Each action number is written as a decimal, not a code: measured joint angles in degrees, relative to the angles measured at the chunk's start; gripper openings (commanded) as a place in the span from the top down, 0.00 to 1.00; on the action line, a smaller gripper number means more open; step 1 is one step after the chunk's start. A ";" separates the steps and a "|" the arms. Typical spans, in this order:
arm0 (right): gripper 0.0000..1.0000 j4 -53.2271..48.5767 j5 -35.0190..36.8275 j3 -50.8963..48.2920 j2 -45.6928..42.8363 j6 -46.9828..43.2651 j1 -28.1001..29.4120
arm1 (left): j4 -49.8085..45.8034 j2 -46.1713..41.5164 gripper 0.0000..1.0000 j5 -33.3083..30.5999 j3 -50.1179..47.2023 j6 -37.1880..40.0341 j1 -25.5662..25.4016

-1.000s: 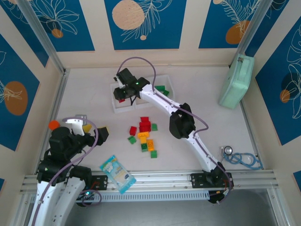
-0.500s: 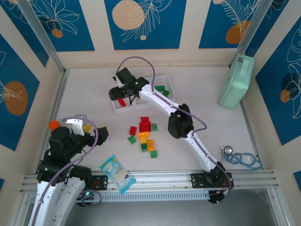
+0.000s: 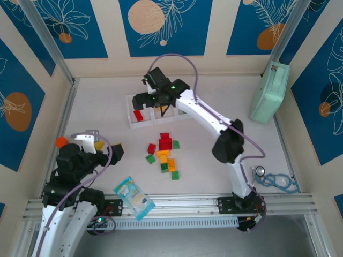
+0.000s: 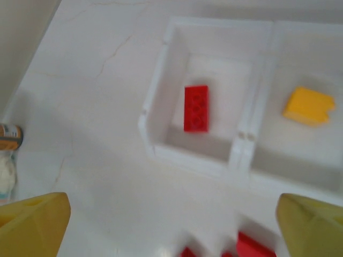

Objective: Sort the legos into containers by color
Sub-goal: Pick up the lego from the center of the table.

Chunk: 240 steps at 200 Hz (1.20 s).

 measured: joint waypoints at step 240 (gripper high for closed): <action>0.00 12.37 -9.16 -72.04 -54.40 2.03 -21.75 | 4.22 57.13 0.12 -4.83 10.05 -1.33 -20.15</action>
